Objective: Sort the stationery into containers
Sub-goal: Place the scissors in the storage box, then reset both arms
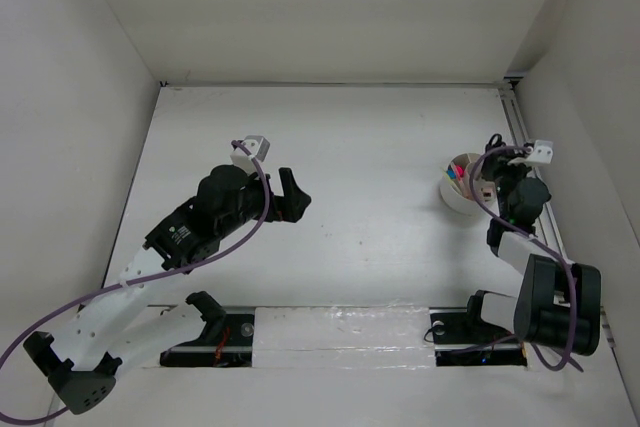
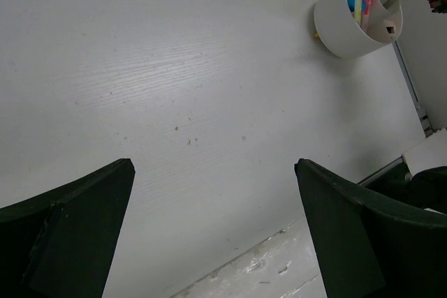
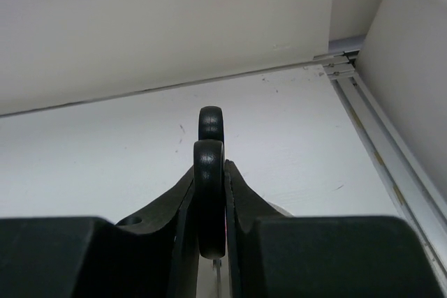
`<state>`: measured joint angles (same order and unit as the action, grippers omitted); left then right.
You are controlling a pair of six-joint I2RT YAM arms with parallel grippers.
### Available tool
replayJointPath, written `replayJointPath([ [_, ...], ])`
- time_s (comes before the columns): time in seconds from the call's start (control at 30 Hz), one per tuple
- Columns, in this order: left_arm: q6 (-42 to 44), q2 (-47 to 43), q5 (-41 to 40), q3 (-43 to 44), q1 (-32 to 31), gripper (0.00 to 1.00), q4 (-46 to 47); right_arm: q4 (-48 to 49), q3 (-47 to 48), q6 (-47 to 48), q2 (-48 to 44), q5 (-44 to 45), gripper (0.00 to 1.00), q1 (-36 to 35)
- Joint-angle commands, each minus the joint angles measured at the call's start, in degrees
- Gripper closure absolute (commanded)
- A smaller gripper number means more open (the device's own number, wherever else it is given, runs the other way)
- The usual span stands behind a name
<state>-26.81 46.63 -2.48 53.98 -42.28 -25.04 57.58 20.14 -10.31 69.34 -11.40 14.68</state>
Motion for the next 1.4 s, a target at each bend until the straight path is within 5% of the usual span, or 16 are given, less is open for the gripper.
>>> replayJointPath([
  [0.0, 0.9, -0.9, 1.0, 0.0, 0.0, 0.0, 2.7, 8.0, -0.9, -1.8, 0.7, -0.9, 0.78, 0.4],
  [0.37, 0.9, -0.9, 1.0, 0.0, 0.0, 0.0, 2.7, 10.3, -1.4, -3.0, -0.1, -2.0, 0.33, 0.4],
  [0.43, 0.9, -0.9, 1.0, 0.0, 0.0, 0.0, 2.7, 10.3, -1.4, -3.8, -1.6, -2.8, 0.17, 0.4],
  [0.47, 0.9, -0.9, 1.0, 0.0, 0.0, 0.0, 2.7, 8.9, -0.8, -4.5, -3.9, -2.8, 0.0, 0.4],
  [0.7, -1.0, -0.9, -5.0, 0.0, 0.0, 0.0, 1.4, -12.1, 6.6, -2.5, -20.2, 5.3, 0.0, -3.5],
  [1.0, -7.5, 0.8, -21.7, 5.1, 0.0, 0.0, -4.3, -57.7, 23.3, -3.8, -32.2, 22.1, 0.0, -18.9],
  [1.2, -8.0, 2.0, -26.4, 8.6, 1.2, 0.0, -6.3, -78.3, 31.9, -4.5, -31.5, 20.5, 0.0, -26.1],
  [1.37, -8.7, 0.7, -32.2, 9.1, 1.2, 0.0, -8.8, -85.0, 32.4, -3.2, -38.4, 9.1, 0.0, -31.5],
])
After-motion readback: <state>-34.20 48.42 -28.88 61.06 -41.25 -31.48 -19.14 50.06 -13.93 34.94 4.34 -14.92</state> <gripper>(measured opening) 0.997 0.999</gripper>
